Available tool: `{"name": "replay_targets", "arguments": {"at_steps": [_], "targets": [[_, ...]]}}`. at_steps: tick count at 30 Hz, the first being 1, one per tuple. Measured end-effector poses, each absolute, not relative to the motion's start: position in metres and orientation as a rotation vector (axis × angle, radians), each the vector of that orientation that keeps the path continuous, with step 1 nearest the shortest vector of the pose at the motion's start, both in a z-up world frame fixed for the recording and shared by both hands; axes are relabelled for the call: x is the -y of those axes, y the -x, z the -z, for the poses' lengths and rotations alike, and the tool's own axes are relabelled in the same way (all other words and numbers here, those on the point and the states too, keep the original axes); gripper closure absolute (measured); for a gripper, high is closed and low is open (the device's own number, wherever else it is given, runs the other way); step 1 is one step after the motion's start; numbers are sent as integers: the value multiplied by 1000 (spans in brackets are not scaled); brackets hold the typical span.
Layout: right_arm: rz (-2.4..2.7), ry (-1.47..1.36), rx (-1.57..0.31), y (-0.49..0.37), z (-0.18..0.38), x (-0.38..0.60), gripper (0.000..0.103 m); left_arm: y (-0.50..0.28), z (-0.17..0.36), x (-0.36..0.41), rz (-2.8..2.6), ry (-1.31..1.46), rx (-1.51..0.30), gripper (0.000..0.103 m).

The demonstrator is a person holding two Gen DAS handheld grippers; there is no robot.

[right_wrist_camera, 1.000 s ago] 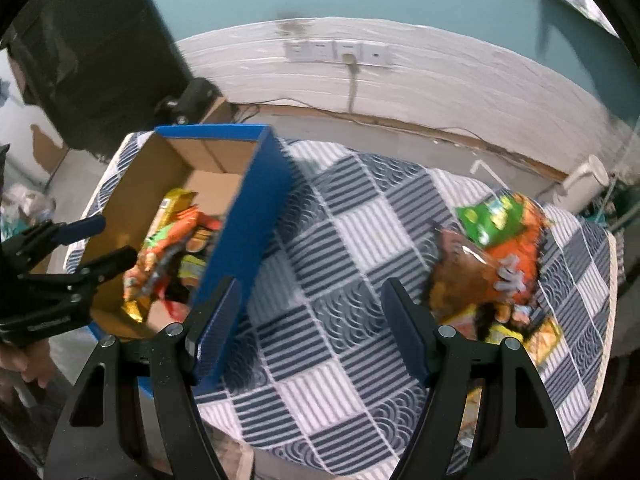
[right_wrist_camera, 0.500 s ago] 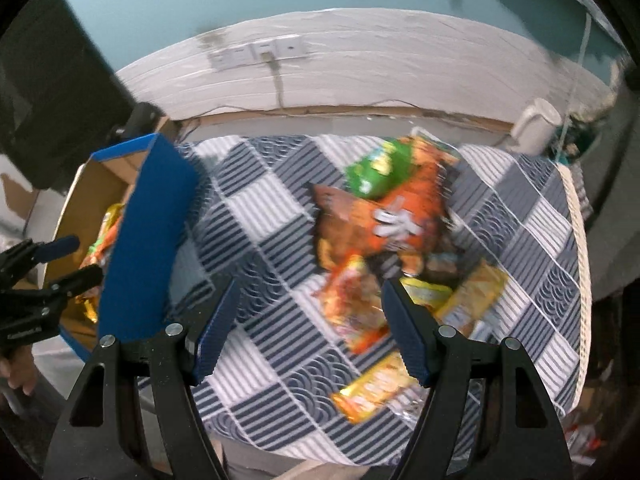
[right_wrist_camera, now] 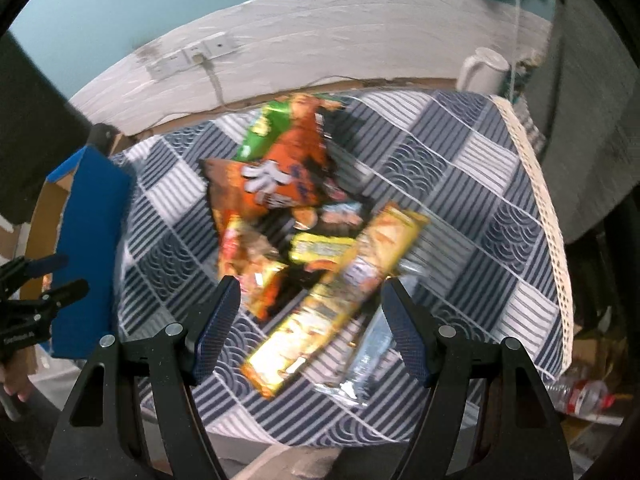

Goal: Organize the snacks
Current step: 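Grasp the silver foil bar with the right tool while the left tool reaches the red-and-yellow chip bag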

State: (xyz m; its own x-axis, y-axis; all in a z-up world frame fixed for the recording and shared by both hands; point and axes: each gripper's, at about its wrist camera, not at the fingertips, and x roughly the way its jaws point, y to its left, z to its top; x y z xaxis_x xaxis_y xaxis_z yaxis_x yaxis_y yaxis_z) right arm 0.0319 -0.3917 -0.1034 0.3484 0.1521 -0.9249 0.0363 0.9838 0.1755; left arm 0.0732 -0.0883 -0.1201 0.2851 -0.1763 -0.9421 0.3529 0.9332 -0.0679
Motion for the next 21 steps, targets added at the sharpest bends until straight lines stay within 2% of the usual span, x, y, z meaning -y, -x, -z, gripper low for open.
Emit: {"name": "replay_targets", "arguments": {"at_steps": [21], "targets": [[-16, -295, -1412, -19, 191, 436, 29, -70, 175, 138, 386, -257, -1348, 31]]}}
